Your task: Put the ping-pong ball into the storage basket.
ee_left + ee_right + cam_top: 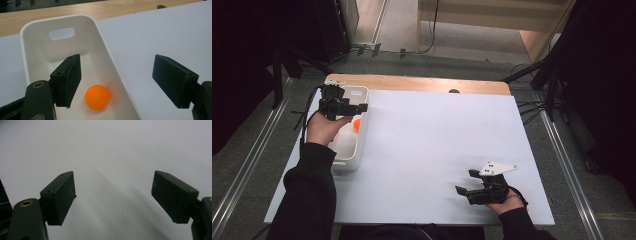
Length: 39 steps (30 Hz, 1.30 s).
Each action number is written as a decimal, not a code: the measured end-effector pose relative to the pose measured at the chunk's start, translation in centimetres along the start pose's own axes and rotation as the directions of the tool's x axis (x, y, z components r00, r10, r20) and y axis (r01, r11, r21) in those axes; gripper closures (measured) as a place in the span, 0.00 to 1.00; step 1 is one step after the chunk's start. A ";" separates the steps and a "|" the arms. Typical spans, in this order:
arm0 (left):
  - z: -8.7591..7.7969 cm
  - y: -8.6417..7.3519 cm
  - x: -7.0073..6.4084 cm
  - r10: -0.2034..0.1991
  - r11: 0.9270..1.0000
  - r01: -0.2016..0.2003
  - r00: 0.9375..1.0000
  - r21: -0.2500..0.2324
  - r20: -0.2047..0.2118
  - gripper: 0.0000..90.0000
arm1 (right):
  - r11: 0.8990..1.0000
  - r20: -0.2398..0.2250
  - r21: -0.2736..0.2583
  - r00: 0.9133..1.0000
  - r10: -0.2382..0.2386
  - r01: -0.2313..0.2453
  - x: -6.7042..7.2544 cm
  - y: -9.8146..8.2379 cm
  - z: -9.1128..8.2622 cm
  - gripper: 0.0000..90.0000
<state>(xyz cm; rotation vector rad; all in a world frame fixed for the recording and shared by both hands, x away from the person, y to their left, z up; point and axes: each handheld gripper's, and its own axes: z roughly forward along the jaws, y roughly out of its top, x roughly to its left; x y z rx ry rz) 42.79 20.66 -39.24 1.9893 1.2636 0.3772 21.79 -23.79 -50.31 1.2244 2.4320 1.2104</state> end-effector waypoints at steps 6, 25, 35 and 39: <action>0.2 0.1 -0.7 0.025 1.000 -0.025 0.999 0.007 0.028 0.26 | 1.000 0.002 -0.002 1.000 0.002 -0.002 0.0 0.0 -0.1 0.20; 1.0 0.3 -3.4 0.078 0.997 -0.080 0.987 0.008 0.143 0.27 | 1.000 0.001 -0.004 1.000 0.002 -0.002 0.0 -0.1 -0.2 0.20; 1.3 0.3 -4.7 0.111 0.993 -0.115 0.975 0.007 0.191 0.27 | 1.000 0.004 -0.007 1.000 0.000 0.000 0.0 -0.1 -0.2 0.20; 1.5 0.3 -5.1 0.114 0.993 -0.118 0.973 0.008 0.201 0.27 | 1.000 0.002 -0.005 1.000 0.000 0.000 0.0 -0.2 -0.2 0.20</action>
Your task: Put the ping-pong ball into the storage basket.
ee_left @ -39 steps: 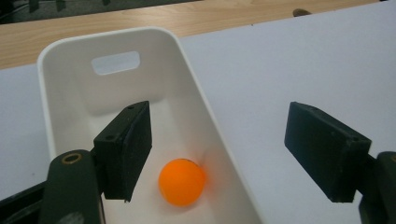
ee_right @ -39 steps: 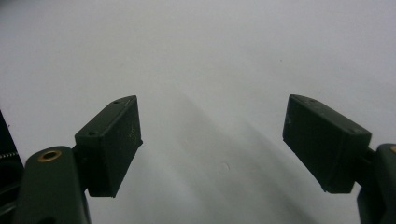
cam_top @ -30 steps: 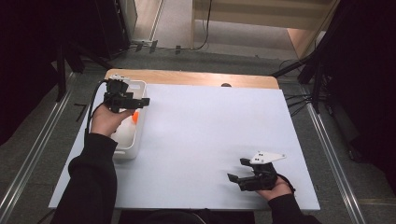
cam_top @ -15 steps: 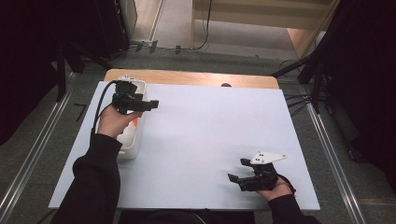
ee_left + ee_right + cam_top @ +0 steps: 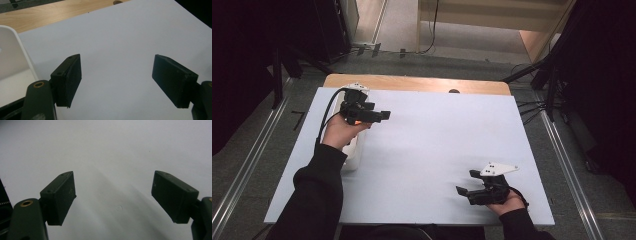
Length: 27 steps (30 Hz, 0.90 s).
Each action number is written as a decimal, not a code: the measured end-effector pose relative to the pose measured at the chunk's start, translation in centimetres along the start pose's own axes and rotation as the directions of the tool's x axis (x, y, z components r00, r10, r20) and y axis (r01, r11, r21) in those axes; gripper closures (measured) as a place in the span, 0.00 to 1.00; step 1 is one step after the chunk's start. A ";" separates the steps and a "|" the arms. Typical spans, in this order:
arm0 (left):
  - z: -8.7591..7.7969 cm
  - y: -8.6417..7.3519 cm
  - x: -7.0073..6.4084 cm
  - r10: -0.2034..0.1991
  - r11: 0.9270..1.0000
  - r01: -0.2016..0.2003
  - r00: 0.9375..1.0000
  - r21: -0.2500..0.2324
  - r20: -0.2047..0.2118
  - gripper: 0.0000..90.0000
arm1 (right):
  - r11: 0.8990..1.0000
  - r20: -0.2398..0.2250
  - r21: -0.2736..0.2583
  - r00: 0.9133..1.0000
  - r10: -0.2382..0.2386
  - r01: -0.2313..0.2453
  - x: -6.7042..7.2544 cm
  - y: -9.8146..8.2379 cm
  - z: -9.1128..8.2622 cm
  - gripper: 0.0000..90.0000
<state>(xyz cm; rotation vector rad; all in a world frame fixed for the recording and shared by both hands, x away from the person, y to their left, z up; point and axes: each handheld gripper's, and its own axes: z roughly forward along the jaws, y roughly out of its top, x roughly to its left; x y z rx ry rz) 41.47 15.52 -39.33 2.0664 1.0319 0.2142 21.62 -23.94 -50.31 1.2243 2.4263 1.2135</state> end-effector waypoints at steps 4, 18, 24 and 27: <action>0.2 0.0 -0.5 0.015 1.000 -0.015 1.000 -0.004 0.017 0.27 | 1.000 0.000 0.000 1.000 0.000 0.000 0.0 0.0 0.0 0.20; 0.5 -0.1 -2.9 0.065 0.998 -0.065 0.995 -0.009 0.077 0.27 | 1.000 0.002 0.002 1.000 0.006 -0.006 0.0 0.0 0.0 0.20; 0.8 -0.3 -3.6 0.087 0.996 -0.087 0.991 0.001 0.098 0.27 | 1.000 0.002 0.002 1.000 0.007 -0.007 0.0 0.0 -0.1 0.20; 0.7 -0.4 -3.9 0.087 0.996 -0.088 0.989 0.004 0.117 0.27 | 1.000 0.002 0.001 1.000 0.008 -0.008 0.0 0.0 -0.1 0.20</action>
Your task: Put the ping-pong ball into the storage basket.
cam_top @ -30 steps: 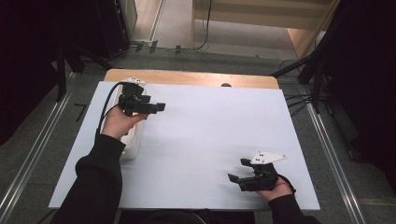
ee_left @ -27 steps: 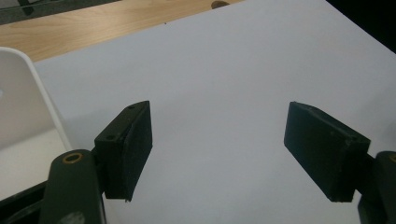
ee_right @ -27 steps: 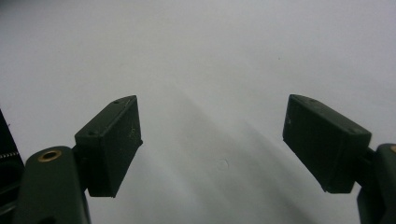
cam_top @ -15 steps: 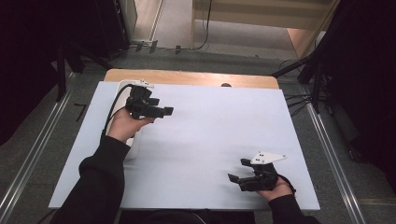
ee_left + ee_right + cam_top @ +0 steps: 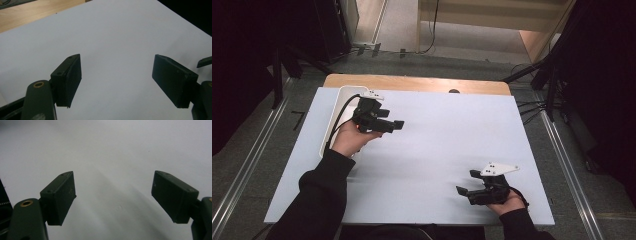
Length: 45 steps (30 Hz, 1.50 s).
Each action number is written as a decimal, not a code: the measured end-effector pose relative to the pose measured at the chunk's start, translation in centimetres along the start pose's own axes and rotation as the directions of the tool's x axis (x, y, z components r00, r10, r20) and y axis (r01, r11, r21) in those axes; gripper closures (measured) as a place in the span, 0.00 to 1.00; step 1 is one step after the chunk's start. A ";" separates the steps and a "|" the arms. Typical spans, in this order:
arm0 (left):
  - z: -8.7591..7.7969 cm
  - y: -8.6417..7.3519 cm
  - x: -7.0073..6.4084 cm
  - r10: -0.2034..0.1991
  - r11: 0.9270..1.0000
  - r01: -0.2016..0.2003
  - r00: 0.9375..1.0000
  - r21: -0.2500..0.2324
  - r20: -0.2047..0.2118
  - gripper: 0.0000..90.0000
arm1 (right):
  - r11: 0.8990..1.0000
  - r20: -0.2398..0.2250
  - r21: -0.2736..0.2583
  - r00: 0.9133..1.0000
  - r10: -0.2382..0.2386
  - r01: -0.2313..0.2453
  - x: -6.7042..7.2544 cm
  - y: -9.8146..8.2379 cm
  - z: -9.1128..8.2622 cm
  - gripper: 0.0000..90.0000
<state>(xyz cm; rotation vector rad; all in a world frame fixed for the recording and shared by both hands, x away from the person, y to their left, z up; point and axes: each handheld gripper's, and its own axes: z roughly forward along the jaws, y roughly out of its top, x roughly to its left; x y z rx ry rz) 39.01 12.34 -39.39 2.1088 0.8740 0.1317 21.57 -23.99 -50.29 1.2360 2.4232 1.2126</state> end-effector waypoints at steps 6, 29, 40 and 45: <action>0.1 -0.6 -0.4 0.012 1.000 -0.012 1.000 0.003 0.002 0.27 | 1.000 0.002 -0.005 1.000 0.006 -0.006 0.1 0.0 0.0 0.20; -0.4 -3.0 -1.5 0.010 1.000 -0.010 1.000 -0.011 0.009 0.27 | 1.000 0.003 -0.005 1.000 -0.001 0.001 0.0 0.0 -0.1 0.20; -1.0 -4.4 -1.7 0.028 1.000 -0.028 1.000 -0.004 0.002 0.27 | 1.000 0.004 -0.005 1.000 -0.002 0.002 0.0 0.0 0.0 0.20; -1.1 -4.9 -1.9 0.030 1.000 -0.030 1.000 0.003 -0.001 0.27 | 1.000 0.003 -0.001 1.000 -0.001 0.001 0.1 0.0 -0.1 0.20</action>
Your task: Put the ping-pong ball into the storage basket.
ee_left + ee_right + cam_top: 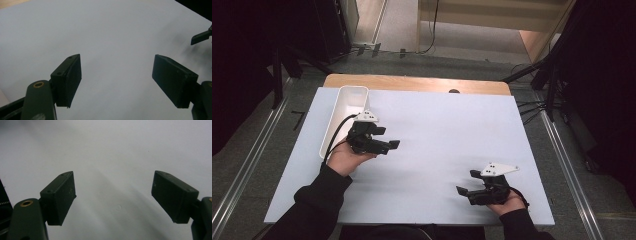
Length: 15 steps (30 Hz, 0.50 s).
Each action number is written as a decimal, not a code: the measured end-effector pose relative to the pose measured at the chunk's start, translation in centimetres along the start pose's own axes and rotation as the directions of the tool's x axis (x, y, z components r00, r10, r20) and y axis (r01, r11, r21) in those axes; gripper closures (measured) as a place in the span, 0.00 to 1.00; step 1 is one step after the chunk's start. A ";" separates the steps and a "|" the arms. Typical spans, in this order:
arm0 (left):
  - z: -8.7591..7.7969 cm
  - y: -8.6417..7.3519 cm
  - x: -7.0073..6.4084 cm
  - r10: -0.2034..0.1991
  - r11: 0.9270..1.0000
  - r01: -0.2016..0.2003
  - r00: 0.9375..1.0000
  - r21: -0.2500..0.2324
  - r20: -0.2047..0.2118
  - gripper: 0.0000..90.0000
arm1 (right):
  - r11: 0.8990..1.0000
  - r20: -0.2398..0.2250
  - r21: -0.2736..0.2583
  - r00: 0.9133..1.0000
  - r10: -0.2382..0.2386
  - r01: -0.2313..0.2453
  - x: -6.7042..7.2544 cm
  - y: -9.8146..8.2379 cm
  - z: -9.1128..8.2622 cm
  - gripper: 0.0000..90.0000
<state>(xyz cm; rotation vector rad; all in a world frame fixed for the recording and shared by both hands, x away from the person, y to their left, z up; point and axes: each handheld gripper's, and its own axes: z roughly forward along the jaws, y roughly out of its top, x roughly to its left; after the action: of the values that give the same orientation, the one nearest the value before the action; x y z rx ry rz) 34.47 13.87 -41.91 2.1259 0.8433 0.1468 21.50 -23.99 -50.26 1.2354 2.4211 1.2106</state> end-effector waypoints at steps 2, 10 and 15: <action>0.0 -0.2 0.0 0.002 1.000 -0.002 1.000 0.001 0.005 0.27 | 1.000 0.000 0.000 1.000 0.003 -0.003 0.0 0.0 0.0 0.20; 0.0 -0.8 -0.5 0.027 1.000 -0.027 1.000 -0.001 -0.002 0.27 | 1.000 -0.001 0.000 1.000 0.001 -0.001 0.0 0.0 0.0 0.20; 0.1 -1.2 -0.9 0.034 0.999 -0.034 0.999 0.002 0.015 0.27 | 1.000 -0.002 0.002 1.000 0.000 0.000 0.0 0.0 0.0 0.20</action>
<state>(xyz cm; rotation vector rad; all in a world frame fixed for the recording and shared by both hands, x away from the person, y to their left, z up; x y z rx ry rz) 33.17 13.78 -42.74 2.1415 0.7991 0.1477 21.51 -23.98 -50.26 1.2358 2.4240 1.2109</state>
